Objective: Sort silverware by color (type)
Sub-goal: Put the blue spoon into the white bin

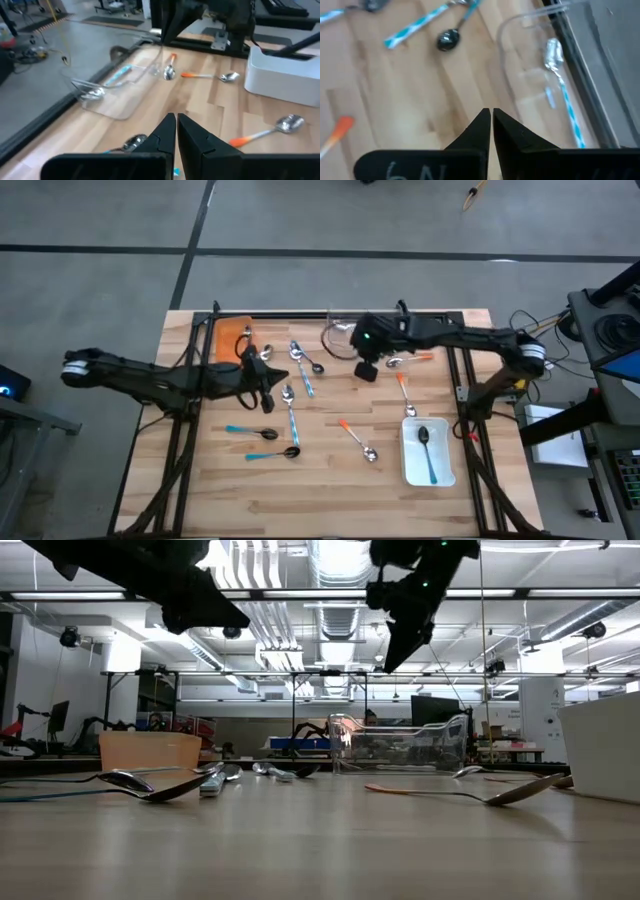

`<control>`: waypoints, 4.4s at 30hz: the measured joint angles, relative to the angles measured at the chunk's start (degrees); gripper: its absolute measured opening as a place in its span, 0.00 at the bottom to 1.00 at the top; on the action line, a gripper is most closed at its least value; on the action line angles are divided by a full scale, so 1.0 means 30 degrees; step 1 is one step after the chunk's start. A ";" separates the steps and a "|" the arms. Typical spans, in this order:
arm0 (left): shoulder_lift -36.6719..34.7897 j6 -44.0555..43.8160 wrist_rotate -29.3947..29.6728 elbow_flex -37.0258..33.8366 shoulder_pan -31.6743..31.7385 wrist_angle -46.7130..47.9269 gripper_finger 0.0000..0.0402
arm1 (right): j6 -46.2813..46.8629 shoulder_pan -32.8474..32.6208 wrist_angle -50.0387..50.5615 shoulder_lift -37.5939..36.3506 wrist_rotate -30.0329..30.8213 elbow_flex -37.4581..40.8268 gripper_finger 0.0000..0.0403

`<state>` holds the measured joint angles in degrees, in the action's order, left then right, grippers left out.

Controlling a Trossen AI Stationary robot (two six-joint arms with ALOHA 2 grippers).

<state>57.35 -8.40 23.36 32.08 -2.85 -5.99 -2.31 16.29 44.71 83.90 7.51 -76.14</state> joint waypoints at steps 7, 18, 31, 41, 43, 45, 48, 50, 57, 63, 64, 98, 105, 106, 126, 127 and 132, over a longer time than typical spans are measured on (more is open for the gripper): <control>0.1524 -0.0395 -0.0031 0.1799 -0.1234 0.3017 0.00 | -0.0318 -0.1804 -0.4313 -0.2832 0.0000 0.3761 0.03; 0.3983 -0.0545 -0.0238 0.4184 -0.2470 1.0484 0.00 | -0.1058 -0.3427 -0.9251 -0.5290 0.0001 0.8045 0.03; 0.6359 -0.3180 -0.3498 0.4385 -0.3896 1.3088 0.00 | -0.0576 -0.5015 -1.0743 -0.5423 0.0003 0.9545 0.03; 0.7152 -0.4599 -0.4133 0.4370 -0.5393 1.3765 0.00 | -0.0042 -0.6969 -1.2985 -0.5415 0.0014 1.0326 0.03; 0.7152 -0.4752 -0.4129 0.4370 -0.5568 1.3765 0.00 | -0.0004 -0.7239 -1.3610 -0.5412 0.0025 1.0598 0.03; 0.7165 -0.4861 -0.4133 0.4323 -0.5756 1.3775 0.00 | 0.0223 -0.7433 -1.3854 -0.5410 0.0145 1.0783 0.03; 0.7214 -0.4897 -0.4130 0.4213 -0.6067 1.4105 0.03 | 0.0432 -0.7659 -1.4113 -0.5401 0.0709 1.0989 0.03; 0.7282 -0.4925 -0.4133 0.4110 -0.6215 1.4352 0.08 | 0.0573 -0.7730 -1.4122 -0.5401 0.1009 1.1117 0.03; 0.8022 -0.5367 -0.3997 0.4006 -0.6852 1.4616 0.33 | 0.1461 -0.7737 -1.4175 -0.5401 0.1060 1.1542 0.03; 0.9392 -0.5590 -0.3965 0.3998 -0.7074 1.5174 0.44 | 0.1591 -0.7730 -1.4357 -0.5401 0.1064 1.1614 0.03; 0.9636 -0.5655 -0.3959 0.3991 -0.7074 1.5346 0.45 | 0.1555 -0.7730 -1.4439 -0.5401 0.1064 1.1614 0.03; 0.7425 -0.6812 -0.1268 0.3933 -0.7030 1.5888 0.00 | 0.1268 -0.7730 -1.5015 -0.5401 0.1056 1.1614 0.03; 0.3130 -0.2625 0.2189 0.3948 -0.6884 1.1703 0.00 | 0.0550 -0.7726 -1.7157 -0.5188 0.1056 1.1694 0.03; 0.2650 -0.1685 0.2477 0.3948 -0.6824 1.0627 0.00 | 0.0346 -0.7723 -1.7504 -0.5111 0.1060 1.1698 0.03; 0.2820 0.8705 -0.0595 0.3860 -0.5746 -0.2657 0.00 | -0.1696 -0.7723 -3.3413 0.1230 0.1414 1.1716 0.03; 0.2968 0.8802 -0.1063 0.3860 -0.5741 -0.2889 0.00 | -0.1634 -0.7723 -3.4202 0.1485 0.1319 1.1716 0.03; 0.3551 0.9323 -0.1983 0.3860 -0.5725 -0.3692 0.00 | -0.0100 -0.7723 -3.6205 0.1929 0.0859 1.1716 0.03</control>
<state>68.00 19.57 17.41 43.66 -20.03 -17.06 -2.61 -6.87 -63.91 89.69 10.09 -40.99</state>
